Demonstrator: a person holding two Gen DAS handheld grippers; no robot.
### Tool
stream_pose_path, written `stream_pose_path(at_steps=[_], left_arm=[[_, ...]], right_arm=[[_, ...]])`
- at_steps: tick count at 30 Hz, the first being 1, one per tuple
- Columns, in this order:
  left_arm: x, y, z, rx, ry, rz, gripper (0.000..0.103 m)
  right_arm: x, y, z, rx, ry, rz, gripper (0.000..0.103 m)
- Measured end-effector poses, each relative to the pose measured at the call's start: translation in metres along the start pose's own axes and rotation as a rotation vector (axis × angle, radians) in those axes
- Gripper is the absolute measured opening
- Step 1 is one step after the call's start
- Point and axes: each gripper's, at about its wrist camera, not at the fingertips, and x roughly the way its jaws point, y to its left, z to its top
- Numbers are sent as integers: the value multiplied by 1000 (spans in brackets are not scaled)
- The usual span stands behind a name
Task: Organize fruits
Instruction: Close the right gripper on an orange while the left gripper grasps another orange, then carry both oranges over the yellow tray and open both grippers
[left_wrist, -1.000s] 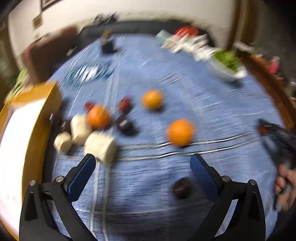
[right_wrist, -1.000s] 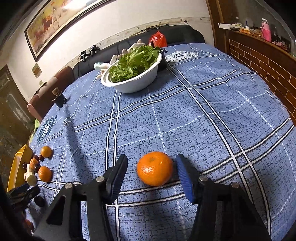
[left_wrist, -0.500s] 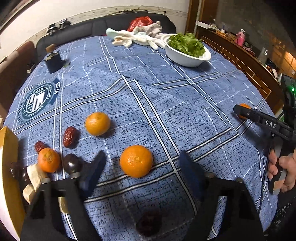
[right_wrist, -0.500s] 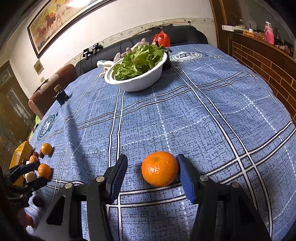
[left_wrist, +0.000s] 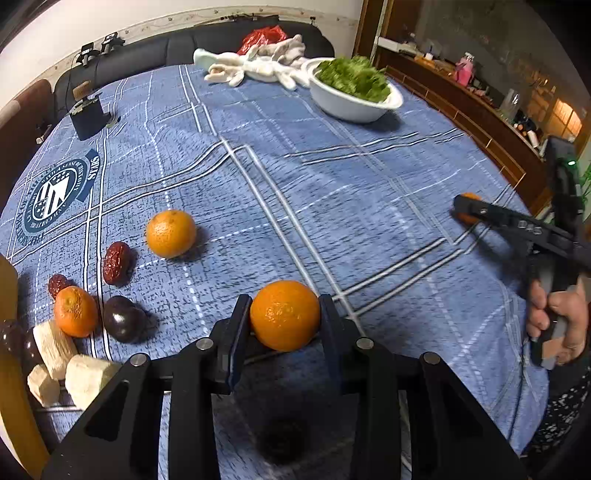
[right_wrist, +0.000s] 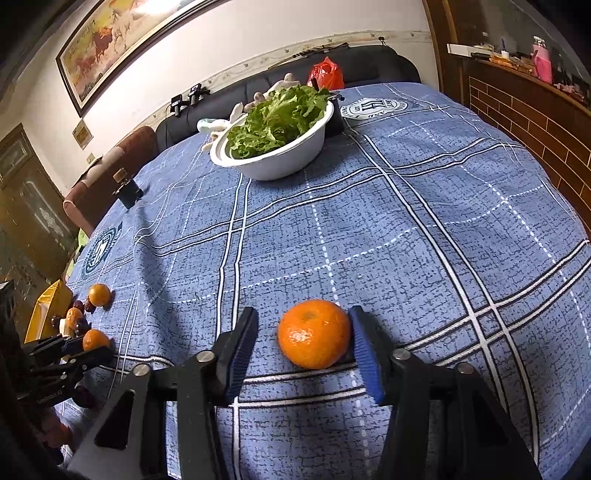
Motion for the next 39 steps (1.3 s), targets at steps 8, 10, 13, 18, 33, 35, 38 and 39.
stream_pose_path(at_steps=[8,10,13,18,33,35,38,39], left_arm=[[-73,16,-15,-44,-100,-6,33],[-102,27,-26,-64,-141,20,33],[-149,59,-51,-109,-186,101,33],[-190,109,-93,-175,-197,251,34],[-172,182,-189,-363,-48,341,34],[-172,183,-190,-350,-46,363,34],[-175,183,-192,-341,-42,388,40],[-178,184,-192,-341,-54,390,45]], right_arm=[[-6,3,-3,-18,6,-32,37],[-15,11,-6,-34,-5,-35,37],[-34,32,-9,-54,-16,38,37],[-50,115,-18,-170,21,265,36],[-27,406,-119,-584,207,638,36],[-16,420,-131,-598,242,631,37],[-6,430,-140,-600,277,610,38],[-3,433,-140,-602,292,611,39]])
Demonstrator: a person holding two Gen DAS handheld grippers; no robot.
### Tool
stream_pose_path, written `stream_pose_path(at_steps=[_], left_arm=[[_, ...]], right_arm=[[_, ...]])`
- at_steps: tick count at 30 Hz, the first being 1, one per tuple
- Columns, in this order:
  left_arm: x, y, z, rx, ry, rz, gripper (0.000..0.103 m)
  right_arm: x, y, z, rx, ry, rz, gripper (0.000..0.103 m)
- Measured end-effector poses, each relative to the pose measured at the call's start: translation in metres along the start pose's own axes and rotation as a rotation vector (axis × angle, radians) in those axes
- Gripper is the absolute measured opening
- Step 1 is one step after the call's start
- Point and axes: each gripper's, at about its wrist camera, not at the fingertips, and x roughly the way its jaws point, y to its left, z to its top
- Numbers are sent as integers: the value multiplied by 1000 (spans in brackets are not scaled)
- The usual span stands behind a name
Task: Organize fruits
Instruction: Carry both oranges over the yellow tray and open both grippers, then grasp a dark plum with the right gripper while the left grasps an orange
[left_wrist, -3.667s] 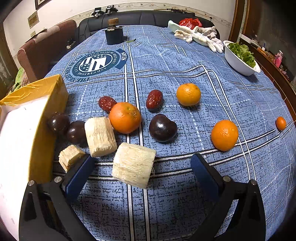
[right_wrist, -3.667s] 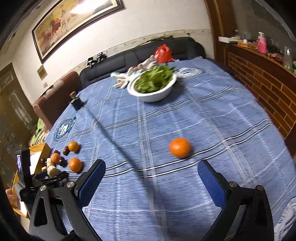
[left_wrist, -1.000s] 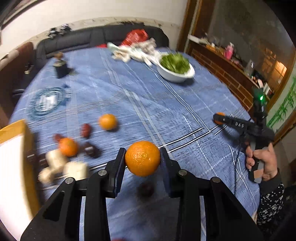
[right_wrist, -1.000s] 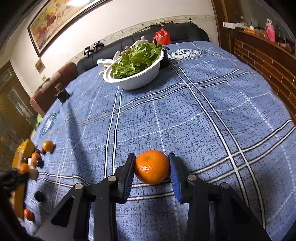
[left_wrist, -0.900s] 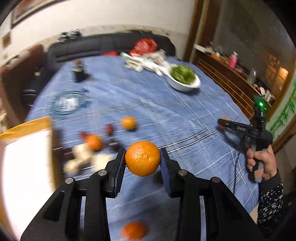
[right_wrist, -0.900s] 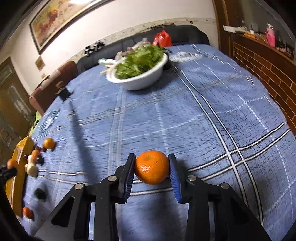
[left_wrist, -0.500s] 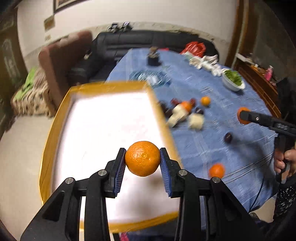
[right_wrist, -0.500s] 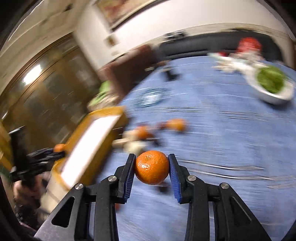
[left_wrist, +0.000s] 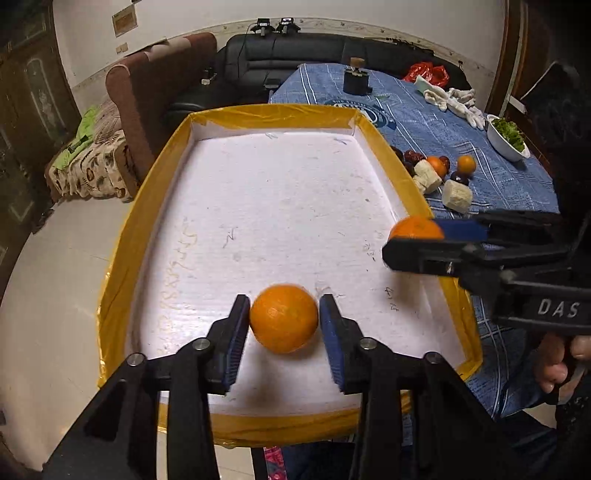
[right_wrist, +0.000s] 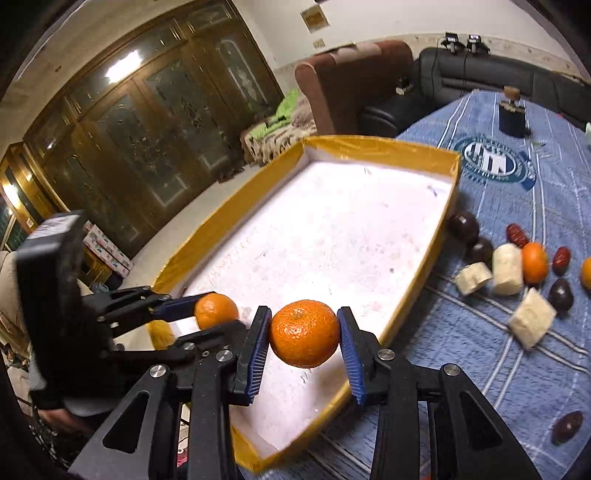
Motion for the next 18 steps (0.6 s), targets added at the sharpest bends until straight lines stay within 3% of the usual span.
stream_pose_path(at_steps=[2,3,6,10,18], left_arm=[[-9,3,3,-2,-36,0,62],[-13,2,5,2,-51,-2,64],[-28,-6,13,20,-96,-19,64],[-45,-38,14,108,-128,-146,66],[-31,-141,0,374,-64,-326,66]], right_arm=[[-6,-6,1,17,-16,16,40],[-14,-10,1,23,-43,17,43],[-47,-34,1,67,-137,22,52],[-99,-81,-13,127,-222,-55,58],[-153,-154,-71,217,-203,-231,58]])
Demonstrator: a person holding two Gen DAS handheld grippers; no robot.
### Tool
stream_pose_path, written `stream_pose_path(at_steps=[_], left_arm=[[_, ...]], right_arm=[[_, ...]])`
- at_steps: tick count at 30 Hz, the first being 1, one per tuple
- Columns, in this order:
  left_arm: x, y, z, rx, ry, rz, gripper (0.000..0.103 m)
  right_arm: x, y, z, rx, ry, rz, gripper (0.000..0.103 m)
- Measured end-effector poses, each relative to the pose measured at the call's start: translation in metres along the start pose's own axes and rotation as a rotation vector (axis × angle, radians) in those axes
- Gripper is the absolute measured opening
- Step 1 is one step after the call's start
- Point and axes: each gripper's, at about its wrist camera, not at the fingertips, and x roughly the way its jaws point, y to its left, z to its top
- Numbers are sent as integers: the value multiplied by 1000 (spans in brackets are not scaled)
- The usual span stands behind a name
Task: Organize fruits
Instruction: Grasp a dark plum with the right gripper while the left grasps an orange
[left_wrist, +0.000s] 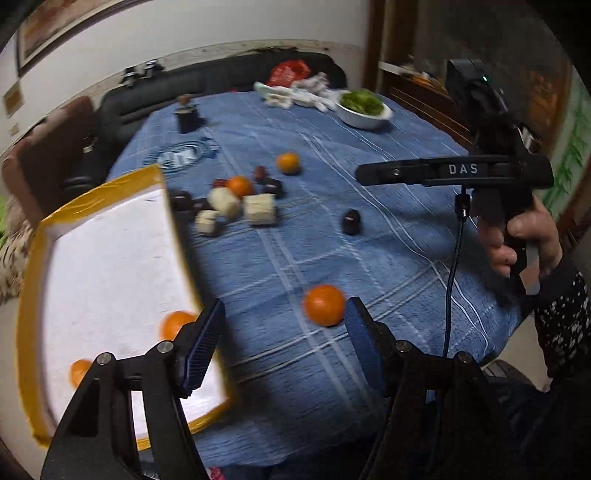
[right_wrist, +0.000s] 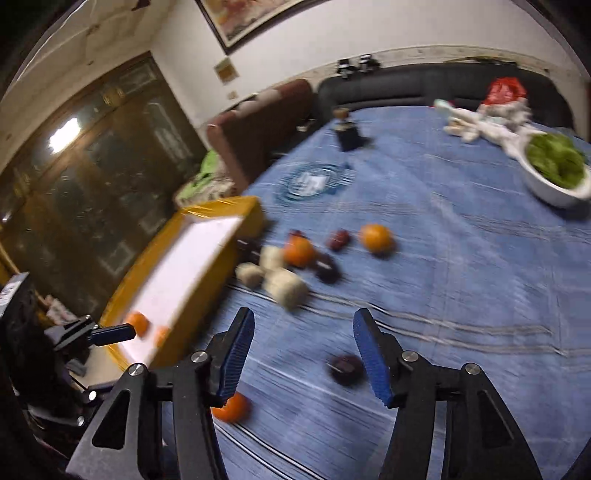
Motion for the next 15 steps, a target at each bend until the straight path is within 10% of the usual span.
stream_pose_path(at_steps=[15], left_arm=[[52,-20,1,-21,72,-97,54]], right_arm=[[41,10,-24,-98,113,-107,43]])
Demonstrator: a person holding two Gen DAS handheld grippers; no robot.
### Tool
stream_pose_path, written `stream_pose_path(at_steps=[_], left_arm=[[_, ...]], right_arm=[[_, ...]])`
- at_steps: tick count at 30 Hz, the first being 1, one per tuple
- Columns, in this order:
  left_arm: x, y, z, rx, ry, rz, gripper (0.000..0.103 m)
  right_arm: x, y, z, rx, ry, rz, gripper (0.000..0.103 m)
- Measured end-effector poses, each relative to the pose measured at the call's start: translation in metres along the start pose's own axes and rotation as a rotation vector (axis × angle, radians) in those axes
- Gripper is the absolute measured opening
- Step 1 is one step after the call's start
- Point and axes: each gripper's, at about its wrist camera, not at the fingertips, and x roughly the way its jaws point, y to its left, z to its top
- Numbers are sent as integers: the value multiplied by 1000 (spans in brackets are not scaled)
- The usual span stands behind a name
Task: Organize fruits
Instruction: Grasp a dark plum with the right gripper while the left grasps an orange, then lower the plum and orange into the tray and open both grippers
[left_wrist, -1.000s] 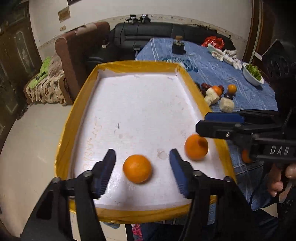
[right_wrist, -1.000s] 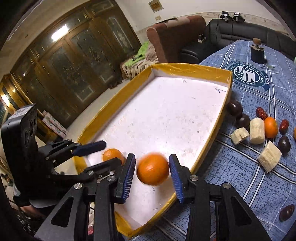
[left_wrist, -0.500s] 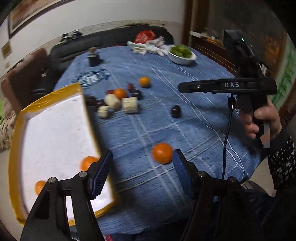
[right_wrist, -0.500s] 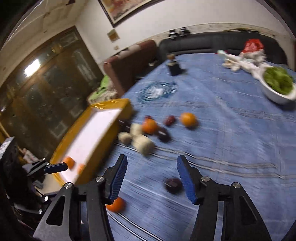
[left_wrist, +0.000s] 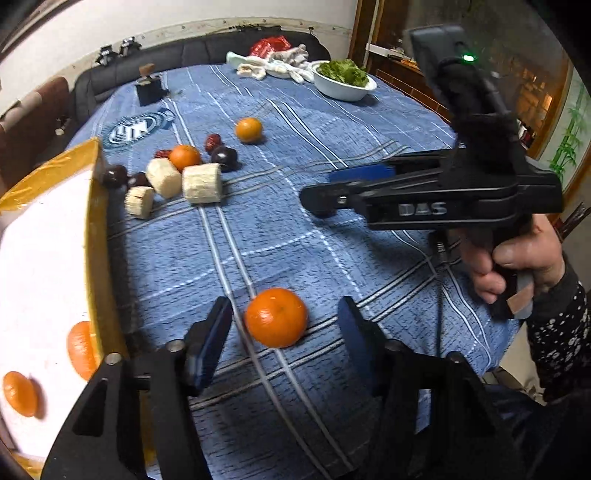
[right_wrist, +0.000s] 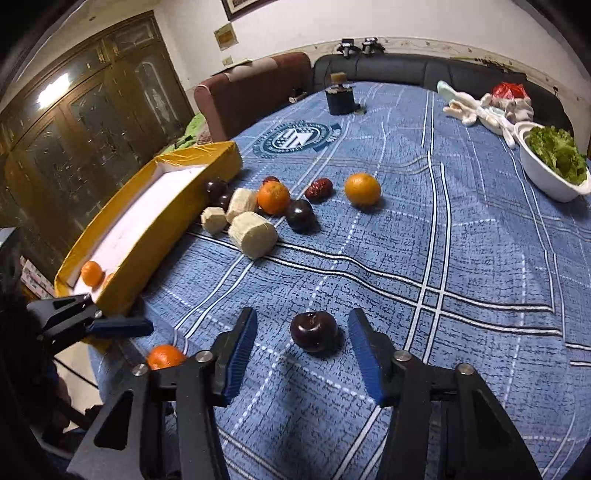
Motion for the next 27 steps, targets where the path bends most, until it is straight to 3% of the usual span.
stream_pose_path(at_steps=[3,8,11,19,27], left_arm=[[5,-6,0,41,0,19,52],[9,4,1,25,-10,18,38],[18,9,-2,16,8,49,32],[8,12,-2,-5,-26,17,32],[-56,29,-4,-37,-174,117,32]], right_arm=[[7,0,0,8,22,-9,37],[12,4,-1,-17,32,-55,29],[10,-2,-3,18,27,-29,28],[-7,0,-5,44,-8,25,27],[-23,49,11,-44,-78,122,27]])
